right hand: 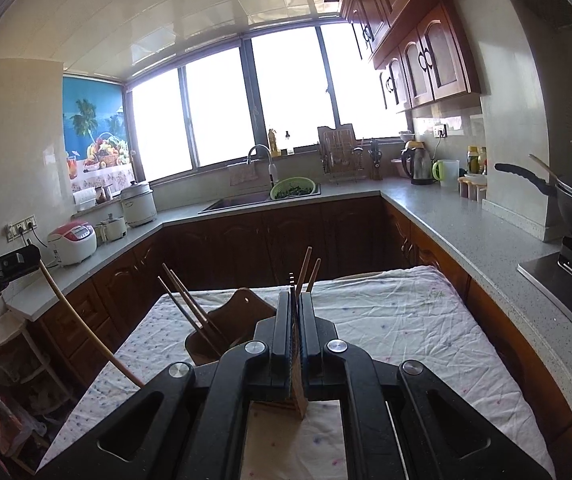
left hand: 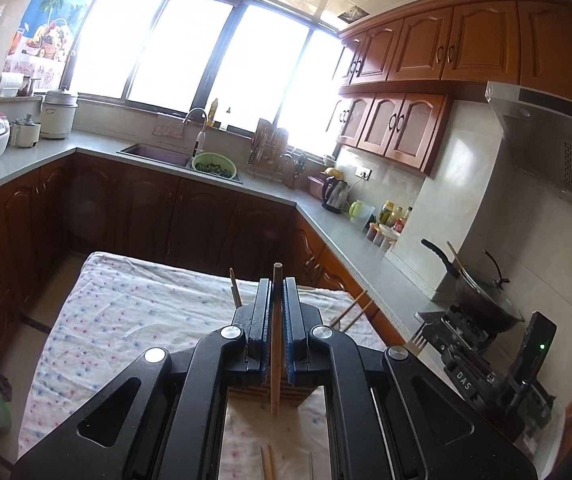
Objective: Organize utensils
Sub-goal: 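Lift the fork and chopstick and carry both over the wooden holder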
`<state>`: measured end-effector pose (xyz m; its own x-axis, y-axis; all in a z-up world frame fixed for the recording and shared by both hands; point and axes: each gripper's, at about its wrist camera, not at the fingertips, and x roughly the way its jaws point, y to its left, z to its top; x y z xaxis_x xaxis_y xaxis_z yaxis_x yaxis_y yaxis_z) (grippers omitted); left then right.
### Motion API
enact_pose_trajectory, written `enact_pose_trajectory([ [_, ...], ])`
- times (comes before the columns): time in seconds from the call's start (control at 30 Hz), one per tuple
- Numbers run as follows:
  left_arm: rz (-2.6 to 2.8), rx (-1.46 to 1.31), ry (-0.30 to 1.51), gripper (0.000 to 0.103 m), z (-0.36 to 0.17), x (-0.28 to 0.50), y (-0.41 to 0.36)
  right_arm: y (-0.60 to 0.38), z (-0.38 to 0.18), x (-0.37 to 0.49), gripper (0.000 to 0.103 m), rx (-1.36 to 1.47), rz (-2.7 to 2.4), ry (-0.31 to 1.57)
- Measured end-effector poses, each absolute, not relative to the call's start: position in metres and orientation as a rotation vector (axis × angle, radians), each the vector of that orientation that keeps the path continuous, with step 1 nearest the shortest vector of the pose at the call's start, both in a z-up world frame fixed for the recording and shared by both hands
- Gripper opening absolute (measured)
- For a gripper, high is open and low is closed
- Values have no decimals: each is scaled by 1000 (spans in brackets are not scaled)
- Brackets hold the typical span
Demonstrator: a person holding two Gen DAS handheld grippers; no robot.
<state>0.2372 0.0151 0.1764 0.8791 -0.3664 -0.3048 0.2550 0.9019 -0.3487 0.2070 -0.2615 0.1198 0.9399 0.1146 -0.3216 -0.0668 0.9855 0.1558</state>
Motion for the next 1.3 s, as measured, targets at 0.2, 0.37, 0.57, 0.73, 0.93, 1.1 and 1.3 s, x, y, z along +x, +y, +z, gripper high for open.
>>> enact_pose_trajectory([
  [0.2,-296,-326,332,4,192,274,19,-250,131,243,3,73,56,277],
  [0.37,-284,-334,313,4,193,300,17,-241,129,268,3,16,36,254],
  [0.57,-262,-391,361,5,157,331,12,-228,104,285,3,-46,37,258],
  [0.73,-206,-396,312,5,145,331,15,-219,75,290,3,-70,46,301],
  [0.93,-199,-441,317,4,139,339,29,-222,60,296,3,-47,52,337],
  [1.1,-208,-451,319,4,136,344,25,-229,67,300,3,-32,61,332],
  [1.3,-236,-450,357,4,116,349,13,-228,61,307,3,-35,68,349],
])
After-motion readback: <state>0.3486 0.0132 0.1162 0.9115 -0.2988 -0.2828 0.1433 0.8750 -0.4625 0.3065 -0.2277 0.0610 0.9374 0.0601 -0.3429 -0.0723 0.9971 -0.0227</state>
